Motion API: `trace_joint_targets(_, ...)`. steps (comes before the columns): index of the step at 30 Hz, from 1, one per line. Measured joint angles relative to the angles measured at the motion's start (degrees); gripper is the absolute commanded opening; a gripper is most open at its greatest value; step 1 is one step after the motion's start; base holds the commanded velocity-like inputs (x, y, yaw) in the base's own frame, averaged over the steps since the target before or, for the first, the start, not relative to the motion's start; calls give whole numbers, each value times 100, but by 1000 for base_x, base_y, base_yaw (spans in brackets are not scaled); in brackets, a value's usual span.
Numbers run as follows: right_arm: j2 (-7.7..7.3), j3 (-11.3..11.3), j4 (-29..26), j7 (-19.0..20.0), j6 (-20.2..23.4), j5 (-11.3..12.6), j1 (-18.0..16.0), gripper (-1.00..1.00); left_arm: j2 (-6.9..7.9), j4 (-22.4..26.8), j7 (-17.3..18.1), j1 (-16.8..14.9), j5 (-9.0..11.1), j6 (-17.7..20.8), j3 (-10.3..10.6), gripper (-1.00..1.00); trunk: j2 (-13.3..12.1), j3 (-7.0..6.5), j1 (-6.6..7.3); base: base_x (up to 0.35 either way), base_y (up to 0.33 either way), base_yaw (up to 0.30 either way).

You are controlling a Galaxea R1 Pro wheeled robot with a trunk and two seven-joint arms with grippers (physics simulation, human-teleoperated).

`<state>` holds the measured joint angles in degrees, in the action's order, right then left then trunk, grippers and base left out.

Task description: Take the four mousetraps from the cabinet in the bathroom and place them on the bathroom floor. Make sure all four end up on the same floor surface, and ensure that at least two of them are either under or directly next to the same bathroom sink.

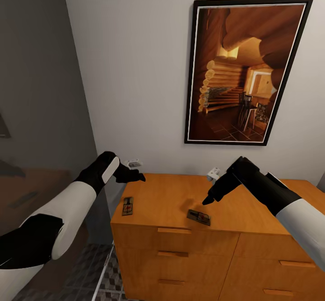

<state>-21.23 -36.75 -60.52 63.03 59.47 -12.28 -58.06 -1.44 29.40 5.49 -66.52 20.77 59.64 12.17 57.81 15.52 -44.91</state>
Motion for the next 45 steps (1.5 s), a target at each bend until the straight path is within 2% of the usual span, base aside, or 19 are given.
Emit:
trace_joint_targets(5, -88, -31, 2, 36, -50, -62, 0, 100, -18, -102, 2, -3, -4, 0, 4, 100, 0, 0, 0, 0, 0, 0)
trace_joint_targets(14, -128, -43, 51, 48, -133, -79, -3, 100, -32, -176, 3, -1, -5, 4, 5, 100, 0, 0, 0, 0, 0, 0)
trace_joint_targets(28, -13, 62, 640, 53, -117, -42, -63, 100, -40, -229, 5, -3, -25, 1, 58, 100, 0, 0, 0, 0, 0, 0)
trace_joint_targets(30, 61, 88, 770, 54, -101, -41, -152, 100, -44, -232, 4, -4, -26, 1, 93, 100, 0, 0, 0, 0, 0, 0)
trace_joint_targets(35, 501, 137, 1801, 53, -100, -42, -658, 100, -47, -247, 4, -3, -24, -1, 200, 100, 0, 0, 0, 0, 0, 0)
trace_joint_targets(36, 679, 145, 2224, 54, -116, -47, -846, 100, -46, -250, 5, -4, -23, 0, 217, 100, 0, 0, 0, 0, 0, 0)
trace_joint_targets(38, 841, 150, 2599, 57, -131, -61, -1013, 100, -46, -251, 5, -4, -22, 0, 230, 100, 0, 0, 0, 0, 0, 0)
trace_joint_targets(43, 1092, 157, 3012, 62, -143, -74, -1268, 100, -50, -252, 5, -4, -20, 1, 243, 100, 0, 0, 0, 0, 0, 0)
trace_joint_targets(45, 1129, 157, 2995, 64, -128, -74, -1305, 100, -51, -252, 4, -4, -21, 0, 245, 100, 0, 0, 0, 0, 0, 0)
